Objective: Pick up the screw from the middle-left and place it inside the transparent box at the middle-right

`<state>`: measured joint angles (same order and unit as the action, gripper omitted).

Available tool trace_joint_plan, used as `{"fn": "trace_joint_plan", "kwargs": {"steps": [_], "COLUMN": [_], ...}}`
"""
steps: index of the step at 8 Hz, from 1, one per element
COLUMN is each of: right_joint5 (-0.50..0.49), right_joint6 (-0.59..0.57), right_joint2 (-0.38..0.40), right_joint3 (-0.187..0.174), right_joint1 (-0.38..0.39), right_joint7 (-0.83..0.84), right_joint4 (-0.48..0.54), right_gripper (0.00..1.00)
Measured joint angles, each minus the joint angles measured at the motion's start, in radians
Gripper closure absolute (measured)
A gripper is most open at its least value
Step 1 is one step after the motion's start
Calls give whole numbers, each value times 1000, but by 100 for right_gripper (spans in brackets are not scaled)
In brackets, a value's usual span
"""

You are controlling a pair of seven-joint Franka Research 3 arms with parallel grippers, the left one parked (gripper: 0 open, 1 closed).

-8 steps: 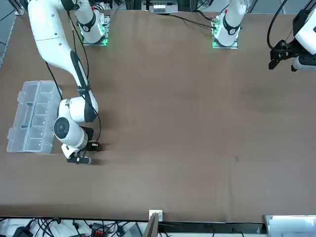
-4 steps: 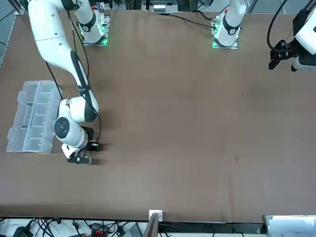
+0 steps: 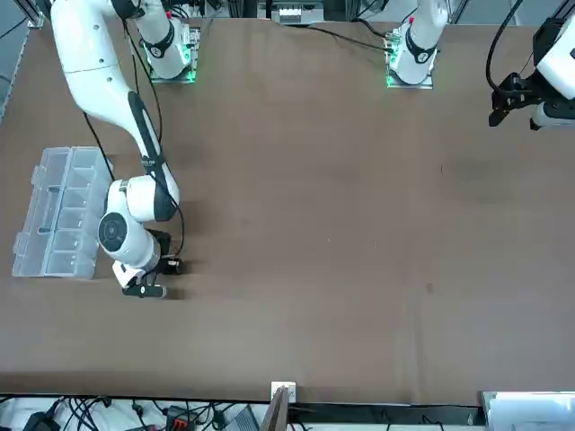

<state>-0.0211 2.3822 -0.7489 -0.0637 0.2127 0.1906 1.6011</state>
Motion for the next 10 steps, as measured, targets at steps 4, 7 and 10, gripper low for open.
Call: {"fn": "trace_joint_plan", "kwargs": {"steps": [4,7,10], "right_joint5": [0,0,0], "right_joint6": [0,0,0], "right_joint2": [1,2,2], "right_joint3": [0,0,0], "right_joint1": [0,0,0], "right_joint7": [0,1,1], "right_joint4": [0,0,1], "right_gripper": [85,95,95]}}
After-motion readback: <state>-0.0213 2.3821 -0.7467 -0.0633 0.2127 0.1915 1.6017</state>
